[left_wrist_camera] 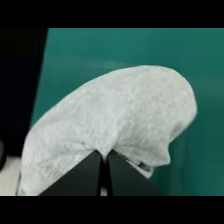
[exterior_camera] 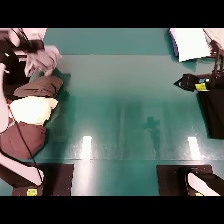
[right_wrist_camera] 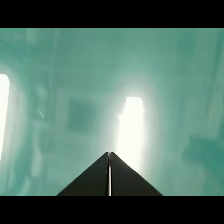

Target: Fold the shirts.

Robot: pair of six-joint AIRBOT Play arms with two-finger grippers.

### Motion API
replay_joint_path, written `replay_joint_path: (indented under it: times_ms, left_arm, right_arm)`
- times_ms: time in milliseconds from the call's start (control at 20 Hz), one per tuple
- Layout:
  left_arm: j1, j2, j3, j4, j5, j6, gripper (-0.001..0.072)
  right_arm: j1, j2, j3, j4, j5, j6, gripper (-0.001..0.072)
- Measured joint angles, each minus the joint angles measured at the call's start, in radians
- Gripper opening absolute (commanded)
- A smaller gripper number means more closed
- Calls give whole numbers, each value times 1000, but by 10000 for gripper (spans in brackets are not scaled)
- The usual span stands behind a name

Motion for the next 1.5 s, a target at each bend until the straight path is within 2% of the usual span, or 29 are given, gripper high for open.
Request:
replay_joint_path:
  times_ms: [300,550,600,650,700,850,1000,1300,1500]
  left_arm:
    - [-210,342,62,-16,-167,80,21]
    - [-505,418,-37,-42,-288,100,23]
    - [-562,415,-80,-55,-291,101,87]
    - [-616,406,-125,-72,-289,104,404]
    - [-669,390,-176,-101,-270,104,623]
    - [-770,327,-293,-203,-192,105,620]
    - [-751,291,-335,-242,-153,99,620]
    - [-480,257,-428,-315,-182,55,620]
    - [-362,197,-549,-459,-137,86,620]
  right_arm:
    - [0,56,179,28,-43,0,16]
    - [0,65,351,28,-22,0,16]
    - [0,65,376,28,-13,-1,16]
    - [0,66,401,28,0,-1,16]
    - [0,66,421,28,13,-1,16]
    - [0,67,463,28,67,-1,16]
    - [0,67,480,29,120,-1,16]
    - [0,66,488,31,158,-1,16]
    - [0,51,488,31,171,-1,16]
